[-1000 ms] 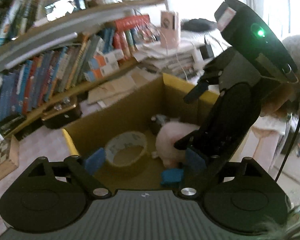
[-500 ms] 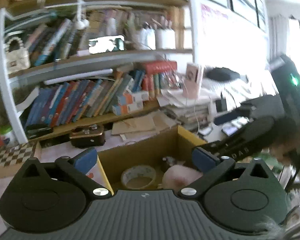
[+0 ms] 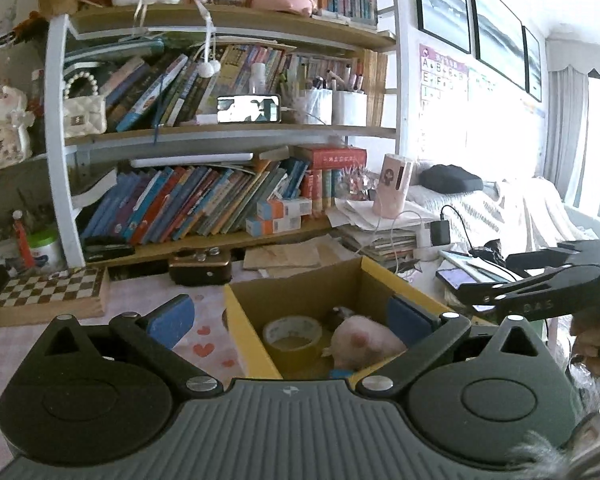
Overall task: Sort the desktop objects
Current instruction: 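Withdraw both tools from the box and move back over the table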
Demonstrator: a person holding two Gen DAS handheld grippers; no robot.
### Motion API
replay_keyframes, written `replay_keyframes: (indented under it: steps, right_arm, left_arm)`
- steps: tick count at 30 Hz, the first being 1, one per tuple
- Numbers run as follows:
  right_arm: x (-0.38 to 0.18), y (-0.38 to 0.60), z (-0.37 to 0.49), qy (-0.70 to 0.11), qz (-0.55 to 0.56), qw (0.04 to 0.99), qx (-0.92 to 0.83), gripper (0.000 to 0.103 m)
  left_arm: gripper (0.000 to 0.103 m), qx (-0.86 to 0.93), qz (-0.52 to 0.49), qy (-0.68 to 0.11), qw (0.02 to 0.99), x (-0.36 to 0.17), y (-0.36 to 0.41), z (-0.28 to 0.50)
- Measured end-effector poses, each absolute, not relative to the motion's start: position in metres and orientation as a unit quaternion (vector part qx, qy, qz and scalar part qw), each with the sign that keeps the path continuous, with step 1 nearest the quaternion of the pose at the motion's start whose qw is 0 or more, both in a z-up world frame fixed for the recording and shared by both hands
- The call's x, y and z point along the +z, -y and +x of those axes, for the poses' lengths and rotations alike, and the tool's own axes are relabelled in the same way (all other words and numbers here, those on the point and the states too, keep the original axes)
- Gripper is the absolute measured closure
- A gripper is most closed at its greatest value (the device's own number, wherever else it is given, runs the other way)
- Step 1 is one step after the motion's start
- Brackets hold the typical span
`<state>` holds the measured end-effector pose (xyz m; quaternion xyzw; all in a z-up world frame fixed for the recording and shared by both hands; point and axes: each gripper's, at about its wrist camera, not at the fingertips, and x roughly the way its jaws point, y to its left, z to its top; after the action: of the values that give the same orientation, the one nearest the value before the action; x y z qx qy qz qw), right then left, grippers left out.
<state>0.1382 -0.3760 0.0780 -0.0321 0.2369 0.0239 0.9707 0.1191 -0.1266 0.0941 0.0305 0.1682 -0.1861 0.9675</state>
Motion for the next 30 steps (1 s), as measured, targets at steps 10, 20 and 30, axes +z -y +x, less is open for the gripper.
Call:
replay_keyframes:
  steps: [10,20,30]
  right_arm:
    - [0.043,0.327,0.071,-0.265,0.027,0.962,-0.067,0.010]
    - [0.015,0.261,0.026,-0.294,0.032,0.950,-0.102,0.010]
    - [-0.013,0.210,0.011,-0.348,0.039,0.933,-0.084,0.010]
  left_arm:
    - [0.000,-0.180,0.043,-0.187,0.965,0.064,0.076,0.077]
    - [0.000,-0.166,0.048,-0.209,0.963,0.036,0.020,0.043]
    - [0.000,-0.162,0.065,-0.261,0.949,0.008,-0.021,0.029]
